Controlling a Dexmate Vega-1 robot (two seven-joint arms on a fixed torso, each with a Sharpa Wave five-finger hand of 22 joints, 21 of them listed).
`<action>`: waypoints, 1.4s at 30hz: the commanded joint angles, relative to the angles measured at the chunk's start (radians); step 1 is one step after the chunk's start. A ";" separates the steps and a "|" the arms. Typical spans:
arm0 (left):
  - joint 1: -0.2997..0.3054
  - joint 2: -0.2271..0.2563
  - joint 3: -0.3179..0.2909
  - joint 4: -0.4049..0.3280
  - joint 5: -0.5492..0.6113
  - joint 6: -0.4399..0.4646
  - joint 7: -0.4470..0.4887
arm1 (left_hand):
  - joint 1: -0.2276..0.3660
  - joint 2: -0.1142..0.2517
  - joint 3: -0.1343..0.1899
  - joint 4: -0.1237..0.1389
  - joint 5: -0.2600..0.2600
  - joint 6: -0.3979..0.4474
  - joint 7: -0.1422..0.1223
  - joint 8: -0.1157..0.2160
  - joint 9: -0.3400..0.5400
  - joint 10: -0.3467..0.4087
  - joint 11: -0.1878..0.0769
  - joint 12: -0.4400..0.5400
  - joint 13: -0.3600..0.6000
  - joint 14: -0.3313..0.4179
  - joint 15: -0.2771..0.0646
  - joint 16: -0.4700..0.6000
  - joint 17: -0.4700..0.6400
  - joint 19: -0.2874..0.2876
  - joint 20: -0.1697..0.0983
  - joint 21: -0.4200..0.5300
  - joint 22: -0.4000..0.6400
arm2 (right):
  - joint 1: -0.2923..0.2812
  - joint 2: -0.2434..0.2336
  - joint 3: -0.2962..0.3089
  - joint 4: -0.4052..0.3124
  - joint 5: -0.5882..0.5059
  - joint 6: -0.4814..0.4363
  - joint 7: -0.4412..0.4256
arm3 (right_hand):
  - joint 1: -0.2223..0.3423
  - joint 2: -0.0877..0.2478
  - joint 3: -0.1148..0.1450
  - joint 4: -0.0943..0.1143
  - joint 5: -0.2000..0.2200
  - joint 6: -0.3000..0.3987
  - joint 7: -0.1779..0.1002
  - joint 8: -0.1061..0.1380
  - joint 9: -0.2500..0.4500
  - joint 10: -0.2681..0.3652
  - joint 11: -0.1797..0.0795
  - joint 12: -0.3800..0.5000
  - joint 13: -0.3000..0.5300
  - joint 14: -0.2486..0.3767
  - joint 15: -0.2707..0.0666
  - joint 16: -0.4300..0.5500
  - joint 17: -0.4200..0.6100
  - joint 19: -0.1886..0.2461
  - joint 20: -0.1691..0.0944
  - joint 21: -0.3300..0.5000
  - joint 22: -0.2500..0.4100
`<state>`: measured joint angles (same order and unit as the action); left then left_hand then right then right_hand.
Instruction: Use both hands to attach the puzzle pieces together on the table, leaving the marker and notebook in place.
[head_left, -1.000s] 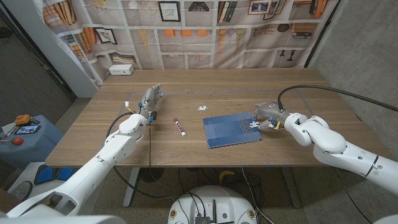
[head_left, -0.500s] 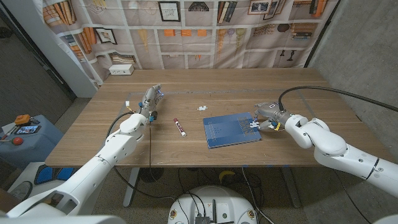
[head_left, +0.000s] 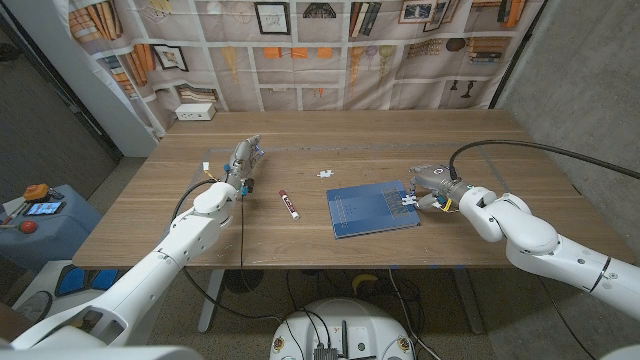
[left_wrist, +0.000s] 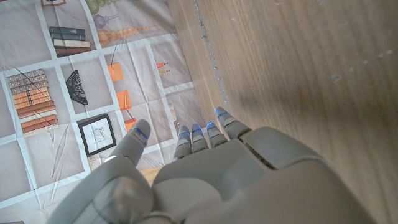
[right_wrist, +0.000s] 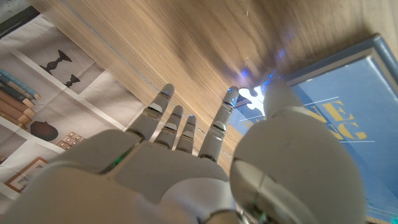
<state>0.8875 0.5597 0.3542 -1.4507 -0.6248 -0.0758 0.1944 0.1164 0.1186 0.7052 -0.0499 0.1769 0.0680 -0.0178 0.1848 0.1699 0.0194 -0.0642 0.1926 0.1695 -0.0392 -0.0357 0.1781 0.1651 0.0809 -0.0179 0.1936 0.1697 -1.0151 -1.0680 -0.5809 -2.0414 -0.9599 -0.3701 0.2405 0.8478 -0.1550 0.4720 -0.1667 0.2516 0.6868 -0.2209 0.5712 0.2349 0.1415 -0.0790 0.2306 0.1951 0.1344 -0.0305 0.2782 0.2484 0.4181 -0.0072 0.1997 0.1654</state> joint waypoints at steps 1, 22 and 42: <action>0.002 -0.002 0.001 -0.004 0.001 0.004 0.007 | 0.014 0.069 0.001 0.006 -0.002 0.009 0.001 -0.003 0.005 0.003 0.001 -0.002 0.006 0.001 -0.001 0.001 0.004 0.005 0.001 0.000 0.003 | 0.000 -0.001 -0.001 0.009 -0.004 0.013 -0.022 | 0.009 0.000 0.000 -0.003 0.008 0.023 0.000 0.011 0.005 0.021 -0.005 0.003 0.003 0.015 -0.002 0.007 0.003 0.013 -0.006 0.000 0.001; -0.009 -0.007 0.006 0.007 0.001 0.009 0.005 | 0.015 0.068 0.001 0.007 -0.002 0.010 0.001 -0.003 0.005 0.002 0.002 -0.002 0.006 0.002 -0.001 0.001 0.004 0.005 0.001 0.000 0.003 | -0.005 -0.001 0.000 0.020 -0.006 0.027 -0.057 | 0.042 0.001 0.009 -0.008 0.018 0.068 -0.001 0.026 0.006 0.040 -0.018 0.000 0.002 0.030 -0.020 0.008 0.003 0.031 -0.016 -0.001 0.002; -0.008 -0.010 0.010 0.003 0.004 0.009 0.007 | 0.016 0.068 0.000 0.009 -0.002 0.011 0.000 -0.003 0.005 0.003 0.000 -0.002 0.006 0.001 -0.001 0.001 0.004 0.005 0.000 0.000 0.003 | -0.025 -0.006 0.013 0.010 0.005 0.015 -0.083 | 0.053 0.004 0.010 -0.003 0.023 0.107 -0.002 0.040 0.008 0.059 -0.028 -0.001 0.001 0.044 -0.031 0.010 0.006 0.041 -0.012 -0.003 0.002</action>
<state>0.8782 0.5514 0.3624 -1.4452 -0.6232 -0.0658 0.2004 0.1203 0.1147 0.7052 -0.0499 0.1769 0.0699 -0.0158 0.1848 0.1699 0.0194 -0.0641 0.1926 0.1696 -0.0392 -0.0357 0.1781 0.1651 0.0809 -0.0179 0.1936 0.1697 -1.0233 -1.0686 -0.5816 -2.0228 -0.9658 -0.3461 0.1693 0.8950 -0.1574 0.4791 -0.1738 0.2669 0.7848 -0.2224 0.6033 0.2392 0.1914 -0.1073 0.2306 0.1954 0.1700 -0.0411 0.2782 0.2483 0.4537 -0.0286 0.2004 0.1651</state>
